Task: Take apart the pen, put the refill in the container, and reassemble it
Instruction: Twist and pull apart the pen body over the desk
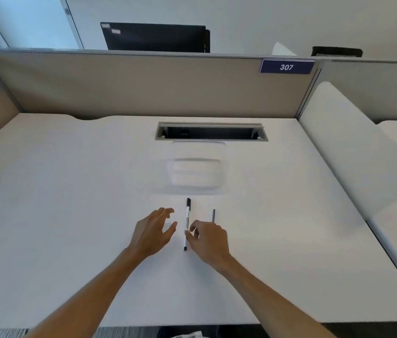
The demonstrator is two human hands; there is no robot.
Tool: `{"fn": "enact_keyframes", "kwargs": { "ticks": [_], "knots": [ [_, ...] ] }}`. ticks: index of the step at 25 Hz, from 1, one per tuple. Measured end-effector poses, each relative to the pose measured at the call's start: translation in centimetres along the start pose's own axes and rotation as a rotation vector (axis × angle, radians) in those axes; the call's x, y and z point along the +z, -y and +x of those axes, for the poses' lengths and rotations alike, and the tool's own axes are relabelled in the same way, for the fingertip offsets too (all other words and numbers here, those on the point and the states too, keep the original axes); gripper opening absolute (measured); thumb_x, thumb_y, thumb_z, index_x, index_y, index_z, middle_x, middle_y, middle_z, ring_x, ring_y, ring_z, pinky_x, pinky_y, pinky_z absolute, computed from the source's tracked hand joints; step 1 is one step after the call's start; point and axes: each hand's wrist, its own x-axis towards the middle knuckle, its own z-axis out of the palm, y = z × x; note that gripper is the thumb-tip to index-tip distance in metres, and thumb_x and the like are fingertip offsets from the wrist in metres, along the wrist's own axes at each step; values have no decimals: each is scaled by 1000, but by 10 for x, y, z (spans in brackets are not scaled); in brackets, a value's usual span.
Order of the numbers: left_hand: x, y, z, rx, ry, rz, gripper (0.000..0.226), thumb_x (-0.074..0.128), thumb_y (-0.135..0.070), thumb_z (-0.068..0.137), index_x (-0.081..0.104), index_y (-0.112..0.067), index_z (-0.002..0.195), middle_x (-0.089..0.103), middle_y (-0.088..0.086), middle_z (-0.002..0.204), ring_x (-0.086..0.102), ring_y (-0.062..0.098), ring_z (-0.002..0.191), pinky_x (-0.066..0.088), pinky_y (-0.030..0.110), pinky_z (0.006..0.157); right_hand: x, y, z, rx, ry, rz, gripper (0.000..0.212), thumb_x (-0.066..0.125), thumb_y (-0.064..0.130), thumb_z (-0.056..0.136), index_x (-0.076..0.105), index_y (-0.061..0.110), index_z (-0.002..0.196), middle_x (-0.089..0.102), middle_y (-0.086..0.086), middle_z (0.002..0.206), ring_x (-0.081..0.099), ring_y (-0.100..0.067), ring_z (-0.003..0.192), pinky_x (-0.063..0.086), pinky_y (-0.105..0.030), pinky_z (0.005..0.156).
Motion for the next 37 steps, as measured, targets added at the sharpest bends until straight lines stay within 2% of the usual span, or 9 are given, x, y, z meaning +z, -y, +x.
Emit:
{"fn": "enact_keyframes", "kwargs": {
  "ticks": [5,14,20,22,25,28,32,35,37],
  "knots": [
    [5,1,-13,-41,35,-6,38,60,-37,90,57,-20,124,67,-7,103,64,14,84,55,31,67,16,10,-7,63,-24,-35,30,56,49,92,63,21,85,72,6,82,67,-17,77,43,-28,66],
    [9,-2,-18,7,37,21,32,63,-30,89,64,-14,117,68,-2,110,64,18,98,53,31,69,24,12,-7,130,-77,-91,28,50,41,93,64,17,88,71,3,81,67,-21,74,45,-30,64],
    [-3,-20,-6,342,-27,143,36,62,-21,90,61,-15,125,60,6,132,55,26,123,46,42,99,7,4,-21,-34,-288,23,22,59,39,93,69,20,89,73,7,79,65,-14,62,43,-25,56],
    [-11,-28,0,443,-42,182,29,53,-22,95,62,-16,122,64,1,126,53,22,125,39,43,106,-5,2,-24,-104,-354,98,16,62,37,94,69,22,92,73,10,81,64,-10,61,43,-22,55],
    [-23,-37,8,461,-67,131,28,42,-24,99,67,-16,109,71,-4,105,58,19,116,34,41,108,-24,3,-29,-144,-397,252,13,63,35,96,70,24,97,72,13,83,63,-6,67,46,-19,57],
    [-35,-47,14,490,-99,47,22,48,-22,99,68,-14,104,68,-3,94,61,18,99,38,34,101,-44,6,-29,-86,-387,504,9,68,33,93,71,25,94,71,15,84,66,-9,74,39,-17,55],
    [-52,-60,18,503,-135,-21,21,51,-20,98,68,-11,105,67,1,92,60,20,83,47,30,77,-68,11,-27,-28,-335,760,5,74,29,88,73,24,89,72,11,82,67,-16,70,48,-36,54],
    [-61,-69,21,516,-156,-14,18,52,-19,97,67,-11,104,65,1,89,58,21,74,46,33,61,-80,15,-25,-21,-314,845,4,72,24,89,73,24,86,71,8,78,67,-16,65,49,-26,57],
    [-66,-73,21,515,-175,1,16,53,-18,97,67,-11,102,64,1,88,55,22,67,45,34,55,-85,16,-23,-1,-323,886,13,66,20,94,72,21,82,70,4,71,64,-15,60,48,-25,59]
  ]
}}
